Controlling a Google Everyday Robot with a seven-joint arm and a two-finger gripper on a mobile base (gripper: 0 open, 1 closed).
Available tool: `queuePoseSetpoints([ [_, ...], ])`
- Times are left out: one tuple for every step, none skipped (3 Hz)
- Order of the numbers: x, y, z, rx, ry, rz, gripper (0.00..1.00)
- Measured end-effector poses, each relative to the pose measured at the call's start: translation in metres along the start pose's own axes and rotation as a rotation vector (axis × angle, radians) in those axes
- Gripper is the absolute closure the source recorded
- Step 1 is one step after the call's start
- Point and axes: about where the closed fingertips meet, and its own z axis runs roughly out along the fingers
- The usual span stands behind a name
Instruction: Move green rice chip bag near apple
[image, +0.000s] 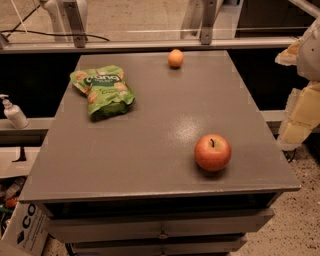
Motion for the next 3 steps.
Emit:
queuePoseSetpoints([
  [0.0,0.0,0.0,0.0,0.0,0.0,0.0],
  [-0.012,-0.002,0.011,-0.009,-0.026,-0.005,0.0],
  [-0.037,-0.018,0.024,-0.023,-0.122,0.014,0.0],
])
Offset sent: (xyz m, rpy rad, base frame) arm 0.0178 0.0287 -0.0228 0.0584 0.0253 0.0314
